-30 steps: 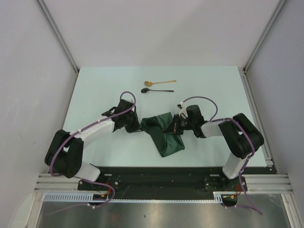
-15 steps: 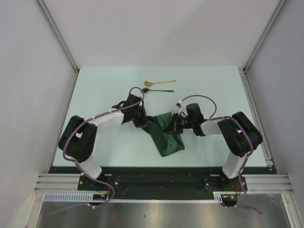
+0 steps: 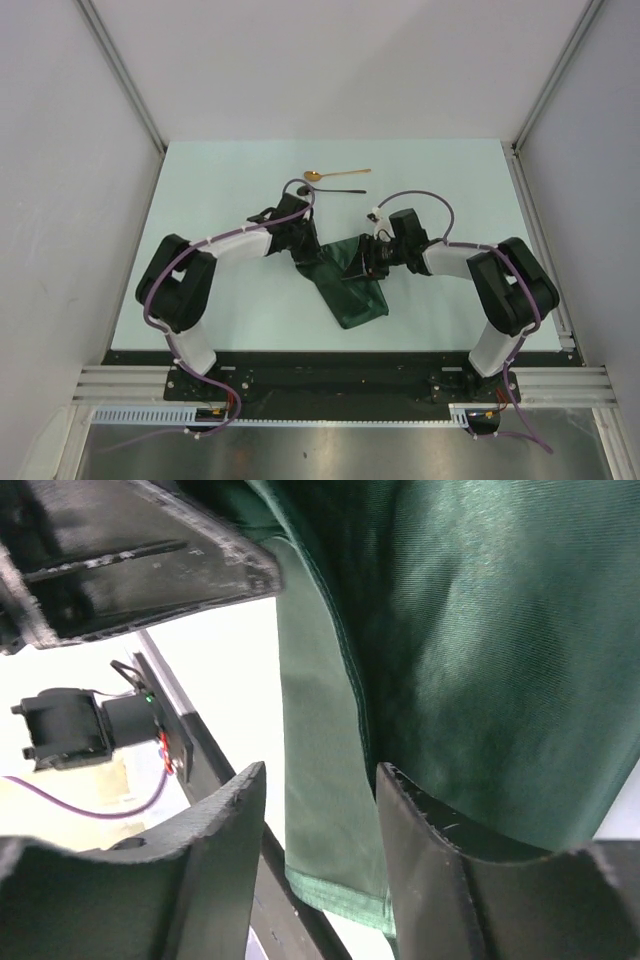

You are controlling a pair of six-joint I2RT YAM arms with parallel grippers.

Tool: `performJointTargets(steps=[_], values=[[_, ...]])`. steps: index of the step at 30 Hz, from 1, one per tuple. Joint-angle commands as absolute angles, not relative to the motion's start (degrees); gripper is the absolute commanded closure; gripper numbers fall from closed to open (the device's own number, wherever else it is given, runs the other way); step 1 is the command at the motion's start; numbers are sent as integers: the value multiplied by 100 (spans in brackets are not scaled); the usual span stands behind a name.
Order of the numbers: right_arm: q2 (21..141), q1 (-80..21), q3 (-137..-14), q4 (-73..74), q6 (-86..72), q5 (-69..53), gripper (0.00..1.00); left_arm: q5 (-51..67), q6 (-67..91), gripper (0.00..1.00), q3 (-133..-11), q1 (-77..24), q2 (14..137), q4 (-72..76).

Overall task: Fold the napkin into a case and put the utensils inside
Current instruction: Fold the lower triangle-folded napkin at the center of the board.

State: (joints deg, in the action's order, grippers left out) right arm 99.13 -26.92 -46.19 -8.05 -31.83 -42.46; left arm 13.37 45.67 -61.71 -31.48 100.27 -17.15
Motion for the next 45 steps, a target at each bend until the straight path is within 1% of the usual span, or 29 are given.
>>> performJointTargets(steps=[1,3,7,10,11,13,14,16,22,27,29,36,38,45], values=[[9624,-2795,-4860,-62,-2576,-4061,45,1397,4684,100,-6416,-3243,10151,-1608],[9589,-2847,-4843,148,-2444,-3938,44,1406,4667,100,-6434,-3243,10169,-1626],[9633,-2883,-4773,88,-2294,-3797,43,1415,4527,100,-6442,-3243,10011,-1731],[9729,-2918,-4825,123,-2171,-3736,43,1319,4282,94,-6477,-3243,9704,-2003],[9747,-2944,-4834,140,-2145,-3735,43,1223,4211,84,-6460,-3243,9555,-2056],[9773,-2979,-4860,184,-2092,-3665,43,1082,4062,68,-6407,-3234,9151,-2284],[9773,-3006,-4869,193,-2066,-3648,44,994,4000,58,-6399,-3200,9036,-2363],[9791,-3067,-4878,220,-2022,-3578,47,862,3842,53,-6337,-3129,8737,-2566],[9782,-3181,-4931,264,-1995,-3516,58,431,3324,52,-6416,-2593,8727,-3401],[9738,-3217,-4913,264,-2065,-3480,65,62,3155,56,-6512,-2514,9043,-3770],[9712,-3217,-4887,237,-2118,-3463,67,53,3129,59,-6513,-2505,9218,-3718],[9651,-3190,-4843,79,-2478,-3585,76,694,3155,56,-6750,-2514,9764,-3323],[9615,-3190,-4799,62,-2636,-3621,77,1044,3146,56,-6811,-2522,9861,-3174],[9492,-3146,-4570,-474,-3172,-3849,85,1580,3348,57,-6926,-2566,10125,-2840]])
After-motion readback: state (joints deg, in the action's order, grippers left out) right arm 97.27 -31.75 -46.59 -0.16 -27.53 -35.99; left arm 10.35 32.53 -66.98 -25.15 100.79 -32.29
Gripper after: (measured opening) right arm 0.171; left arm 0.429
